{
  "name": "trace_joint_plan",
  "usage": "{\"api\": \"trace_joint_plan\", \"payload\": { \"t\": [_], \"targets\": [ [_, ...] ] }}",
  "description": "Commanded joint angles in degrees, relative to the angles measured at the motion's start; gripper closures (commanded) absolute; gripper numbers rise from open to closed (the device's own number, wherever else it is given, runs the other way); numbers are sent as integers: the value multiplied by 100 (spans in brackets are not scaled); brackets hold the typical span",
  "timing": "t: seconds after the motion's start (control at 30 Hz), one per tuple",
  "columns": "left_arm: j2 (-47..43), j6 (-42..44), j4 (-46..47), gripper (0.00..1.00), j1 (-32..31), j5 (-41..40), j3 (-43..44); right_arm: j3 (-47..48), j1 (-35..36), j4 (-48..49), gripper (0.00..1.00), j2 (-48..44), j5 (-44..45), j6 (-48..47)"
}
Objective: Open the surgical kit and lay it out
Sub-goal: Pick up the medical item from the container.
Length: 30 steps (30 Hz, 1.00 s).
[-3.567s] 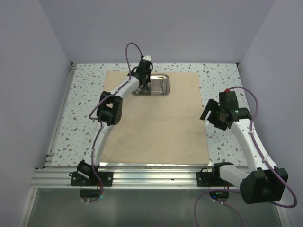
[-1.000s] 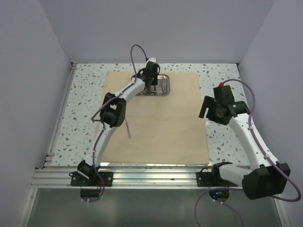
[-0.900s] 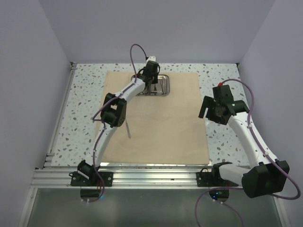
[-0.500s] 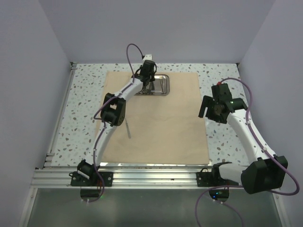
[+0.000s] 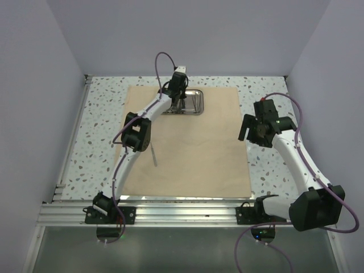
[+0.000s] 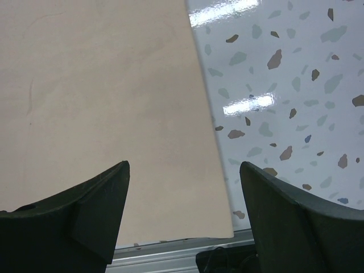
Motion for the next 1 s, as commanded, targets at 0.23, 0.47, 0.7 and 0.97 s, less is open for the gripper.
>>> {"api": "trace_joint_plan", "payload": {
  "t": [0.23,0.47,0.7,0.97],
  "targets": [
    [33,464,-1611,76,73,167,-123,11,-27,118,17,-315,-55,-28],
    [121,420,-2253,82,82,238,-263,-139,87,153,17,-543,-108,25],
    [226,359,-2429,99,82,413,-167,-165,176,144,17,-623,-126,34],
    [61,139,-2193,100,134,765,-228,-139,211,144,17,-597,-143,34]
  ]
}}
